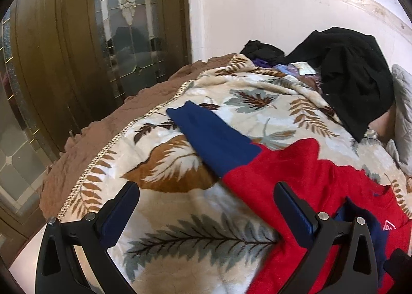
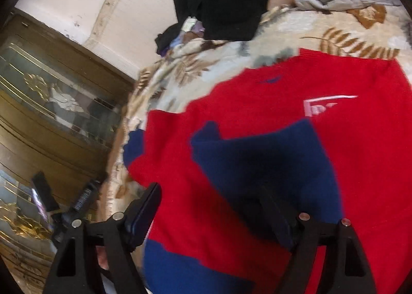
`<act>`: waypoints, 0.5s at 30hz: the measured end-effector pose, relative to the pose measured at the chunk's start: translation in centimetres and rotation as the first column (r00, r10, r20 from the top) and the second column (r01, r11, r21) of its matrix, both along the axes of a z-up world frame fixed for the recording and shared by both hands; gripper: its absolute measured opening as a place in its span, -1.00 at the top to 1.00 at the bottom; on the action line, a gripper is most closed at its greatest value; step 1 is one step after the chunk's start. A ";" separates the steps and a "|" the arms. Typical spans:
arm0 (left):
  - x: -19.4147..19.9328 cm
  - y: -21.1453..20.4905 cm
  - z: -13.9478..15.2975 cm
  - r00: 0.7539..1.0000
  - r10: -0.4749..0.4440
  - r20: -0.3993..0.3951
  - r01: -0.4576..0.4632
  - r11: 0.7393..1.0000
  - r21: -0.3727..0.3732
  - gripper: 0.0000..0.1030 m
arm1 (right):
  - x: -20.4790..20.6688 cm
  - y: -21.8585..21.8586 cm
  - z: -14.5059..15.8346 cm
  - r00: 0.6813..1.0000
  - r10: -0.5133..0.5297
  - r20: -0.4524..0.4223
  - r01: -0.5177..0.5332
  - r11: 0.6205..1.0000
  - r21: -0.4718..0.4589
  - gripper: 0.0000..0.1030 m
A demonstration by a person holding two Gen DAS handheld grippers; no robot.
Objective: Fold small clothes
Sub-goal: 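Grasp the blue sleeve cuff with the left tool while the right tool grasps the other sleeve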
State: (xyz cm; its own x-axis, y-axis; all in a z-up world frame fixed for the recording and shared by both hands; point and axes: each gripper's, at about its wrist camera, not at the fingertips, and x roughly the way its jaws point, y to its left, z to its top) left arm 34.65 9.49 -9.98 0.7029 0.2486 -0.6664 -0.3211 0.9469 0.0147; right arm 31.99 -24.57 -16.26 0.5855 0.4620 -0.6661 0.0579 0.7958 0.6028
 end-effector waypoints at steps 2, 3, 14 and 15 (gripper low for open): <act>0.0 -1.0 0.0 0.999 -0.046 0.009 0.046 0.999 -0.013 -1.00 | -0.9 -1.6 0.3 0.999 -0.028 0.018 0.028 0.999 -0.044 -0.60; 0.0 -1.8 0.0 0.996 -0.083 0.014 0.084 0.996 -0.020 -1.00 | -1.3 -2.5 0.6 0.999 -0.046 0.028 0.048 0.997 -0.066 -0.60; 2.2 -10.9 -3.1 0.879 -0.473 -0.067 0.464 0.879 -0.109 -0.27 | -2.4 -10.6 -1.8 0.983 -0.180 -0.039 0.179 0.984 -0.015 -0.06; 2.4 -11.7 -3.6 0.867 -0.491 -0.082 0.482 0.869 -0.112 -0.27 | -2.2 -10.9 -2.1 0.982 -0.183 -0.048 0.183 0.983 0.000 -0.06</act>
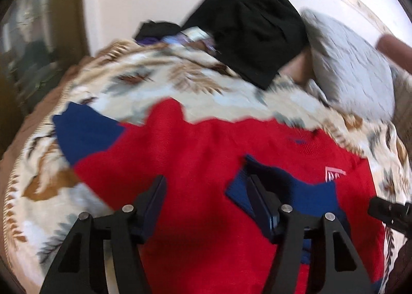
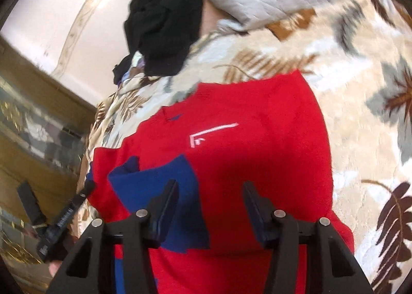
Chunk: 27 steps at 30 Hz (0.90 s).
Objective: Fold small clothes
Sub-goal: 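Grasp the blue sleeve cuff with the left tool while the right tool grasps the other sleeve, then fold the held blue sleeves across the red sweater body with both tools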
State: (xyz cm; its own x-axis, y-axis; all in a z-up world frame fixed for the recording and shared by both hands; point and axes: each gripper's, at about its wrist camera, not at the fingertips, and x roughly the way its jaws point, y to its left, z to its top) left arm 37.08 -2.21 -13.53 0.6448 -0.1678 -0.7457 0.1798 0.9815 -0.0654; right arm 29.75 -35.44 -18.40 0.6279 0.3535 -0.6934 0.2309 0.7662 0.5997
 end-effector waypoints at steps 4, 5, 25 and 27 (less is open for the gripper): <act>0.6 -2.7 -1.4 0.997 -0.074 -0.032 0.075 0.996 0.046 -0.27 | 0.6 -0.1 -1.1 1.000 0.021 -0.013 -0.020 0.999 0.050 -0.06; 0.8 -3.0 -1.7 0.996 -0.086 -0.040 0.088 0.995 0.050 -0.27 | 0.7 0.1 -1.3 0.999 0.031 -0.018 -0.030 0.998 0.056 -0.06; -1.0 -0.6 -0.2 0.986 -0.164 -0.025 0.159 0.976 -0.150 0.89 | 0.4 0.3 -1.2 0.999 0.031 -0.013 -0.030 0.999 0.009 -0.06; -1.8 0.3 0.2 0.987 -0.159 -0.007 0.157 0.979 -0.127 0.89 | 0.3 0.4 -1.0 1.000 0.026 -0.006 -0.026 1.000 -0.005 -0.07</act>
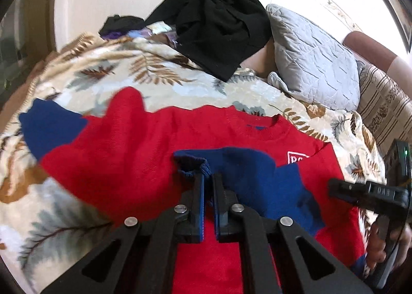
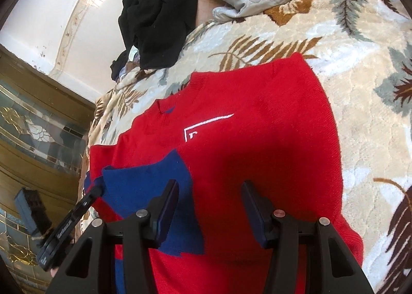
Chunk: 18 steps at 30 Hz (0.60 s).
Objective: Fold small clothes
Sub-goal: 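Fold the held blue sleeves across the red sweater body with both tools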
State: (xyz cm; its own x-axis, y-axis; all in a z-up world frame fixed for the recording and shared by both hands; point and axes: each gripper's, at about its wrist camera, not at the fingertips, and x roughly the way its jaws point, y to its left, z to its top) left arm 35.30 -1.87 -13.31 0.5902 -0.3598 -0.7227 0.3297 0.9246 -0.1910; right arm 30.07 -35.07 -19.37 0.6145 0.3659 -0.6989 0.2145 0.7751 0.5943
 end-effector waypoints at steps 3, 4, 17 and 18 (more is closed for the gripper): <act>-0.9 1.8 0.1 1.000 0.015 -0.018 -0.015 1.000 0.005 0.89 | 0.0 0.3 0.1 1.000 -0.001 0.006 0.001 1.000 -0.025 -0.07; -1.2 2.4 0.1 0.999 0.019 -0.026 -0.019 1.000 0.006 0.88 | 0.0 0.5 0.1 1.000 0.000 0.006 0.000 0.999 -0.033 -0.07; 0.3 18.5 0.4 0.861 0.498 -0.105 -0.508 0.852 -0.128 -0.20 | 0.8 5.0 -0.3 0.991 0.130 -0.007 -0.130 0.979 -0.156 -0.18; 0.8 19.6 0.0 0.835 0.535 -0.128 -0.549 0.822 -0.148 -0.20 | 0.8 5.3 -0.2 0.991 0.131 0.000 -0.129 0.976 -0.175 -0.18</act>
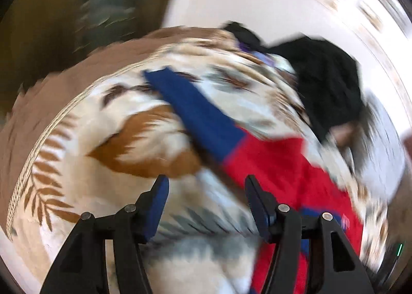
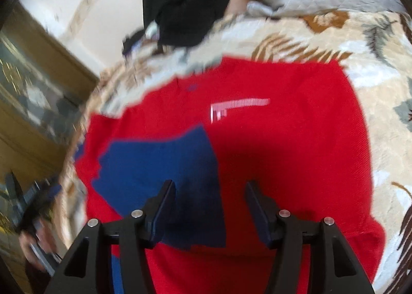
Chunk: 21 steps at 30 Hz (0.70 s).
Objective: Fold small clothes
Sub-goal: 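Fold the held blue sleeves across the red sweater body with both tools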
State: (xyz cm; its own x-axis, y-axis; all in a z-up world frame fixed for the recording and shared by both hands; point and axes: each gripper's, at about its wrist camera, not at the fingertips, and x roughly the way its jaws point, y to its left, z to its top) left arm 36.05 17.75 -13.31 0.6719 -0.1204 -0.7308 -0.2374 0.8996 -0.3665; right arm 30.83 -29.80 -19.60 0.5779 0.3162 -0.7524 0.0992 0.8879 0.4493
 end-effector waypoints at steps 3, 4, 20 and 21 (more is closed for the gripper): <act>1.5 2.1 -1.1 0.998 0.066 -0.012 -0.066 0.994 -0.089 -0.20 | 0.0 0.2 0.7 0.999 0.009 0.031 -0.009 1.000 0.009 -0.20; 2.0 2.2 -1.4 0.998 0.066 -0.013 -0.067 0.991 -0.119 -0.20 | -0.1 0.2 0.8 0.999 0.008 0.036 -0.009 1.000 0.012 -0.20; 9.8 0.8 -3.9 0.998 0.010 -0.060 -0.023 0.975 -0.221 0.78 | 0.5 0.4 0.7 0.999 0.019 0.036 -0.019 1.000 0.003 -0.19; 9.8 0.8 -3.9 0.998 0.012 -0.054 -0.024 0.975 -0.222 0.80 | 0.4 0.4 0.8 0.999 0.018 0.038 -0.019 1.000 0.005 -0.20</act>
